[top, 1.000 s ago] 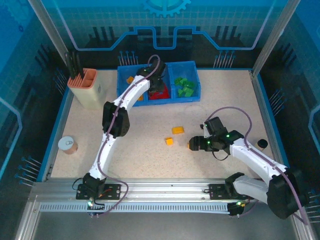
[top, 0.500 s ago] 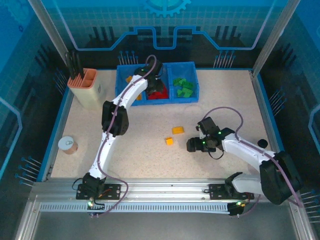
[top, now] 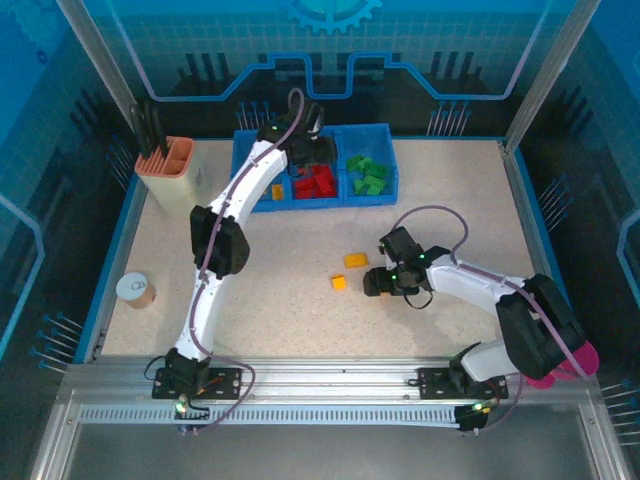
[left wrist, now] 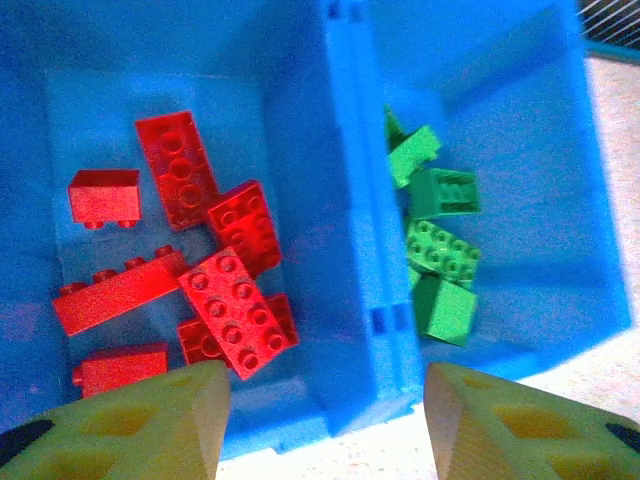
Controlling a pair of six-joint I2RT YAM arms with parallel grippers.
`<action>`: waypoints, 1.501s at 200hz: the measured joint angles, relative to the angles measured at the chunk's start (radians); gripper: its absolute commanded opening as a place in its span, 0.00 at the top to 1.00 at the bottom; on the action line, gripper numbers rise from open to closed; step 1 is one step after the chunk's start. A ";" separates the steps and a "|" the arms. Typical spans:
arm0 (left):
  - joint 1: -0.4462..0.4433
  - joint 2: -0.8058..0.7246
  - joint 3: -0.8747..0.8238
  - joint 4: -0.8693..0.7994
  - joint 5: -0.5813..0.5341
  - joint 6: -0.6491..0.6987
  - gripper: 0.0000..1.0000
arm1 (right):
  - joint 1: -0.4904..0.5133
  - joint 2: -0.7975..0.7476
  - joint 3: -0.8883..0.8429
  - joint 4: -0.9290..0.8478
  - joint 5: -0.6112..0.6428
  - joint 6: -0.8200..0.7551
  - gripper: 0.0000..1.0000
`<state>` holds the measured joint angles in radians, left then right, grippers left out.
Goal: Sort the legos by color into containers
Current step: Place the lego in the container, then pick up the lego from the center of the table, then place the lego in the container.
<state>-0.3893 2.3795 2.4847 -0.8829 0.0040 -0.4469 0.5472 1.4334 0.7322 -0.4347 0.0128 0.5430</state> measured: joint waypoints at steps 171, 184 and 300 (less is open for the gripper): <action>0.180 -0.610 -0.546 0.174 0.126 -0.025 0.35 | 0.088 0.190 0.406 -0.298 0.125 -0.106 0.73; 0.216 -0.696 -0.642 0.196 0.126 -0.023 0.34 | 0.088 0.199 0.505 -0.298 0.115 -0.136 0.73; 0.441 -1.151 -1.097 0.177 0.204 0.062 0.32 | 0.153 0.983 1.688 -0.246 0.054 -0.449 0.73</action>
<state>0.0513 1.2285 1.3876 -0.7059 0.2081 -0.3851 0.7002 2.4161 2.4207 -0.6811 0.0666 0.0944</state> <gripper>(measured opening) 0.676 0.336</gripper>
